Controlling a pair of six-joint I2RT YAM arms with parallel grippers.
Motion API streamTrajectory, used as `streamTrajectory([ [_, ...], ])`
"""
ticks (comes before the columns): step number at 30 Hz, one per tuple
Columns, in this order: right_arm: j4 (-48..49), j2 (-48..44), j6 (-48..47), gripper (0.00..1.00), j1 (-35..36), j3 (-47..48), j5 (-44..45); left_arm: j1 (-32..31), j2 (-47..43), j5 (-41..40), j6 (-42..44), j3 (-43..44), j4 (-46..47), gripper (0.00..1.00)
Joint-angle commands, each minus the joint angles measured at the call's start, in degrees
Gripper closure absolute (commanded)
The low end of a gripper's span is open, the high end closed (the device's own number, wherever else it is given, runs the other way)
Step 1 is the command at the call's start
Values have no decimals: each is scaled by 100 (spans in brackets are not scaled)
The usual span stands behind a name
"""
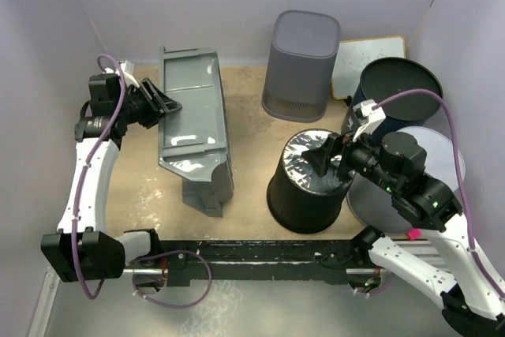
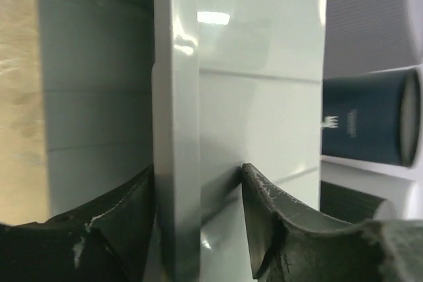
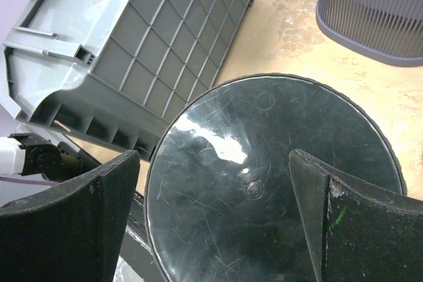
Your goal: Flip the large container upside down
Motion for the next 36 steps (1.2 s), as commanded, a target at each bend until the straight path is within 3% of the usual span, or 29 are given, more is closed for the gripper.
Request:
streamTrajectory([
  [1, 269, 123, 24, 4, 9, 7, -99, -14, -246, -1291, 1380, 502, -1356, 50],
  [13, 527, 388, 24, 4, 14, 15, -348, -300, -367, -2997, 1753, 1907, -2278, 41],
  [20, 570, 391, 66, 4, 13, 37, -442, -1960, -211, -4240, 1444, 1977, -2243, 41],
  [31, 606, 400, 156, 4, 12, 43, -551, -2097, 17, -4898, 1724, 1554, -2248, 66],
  [36, 621, 422, 176, 4, 14, 67, -594, -2088, -154, -4870, 1804, 1266, -2040, 95],
])
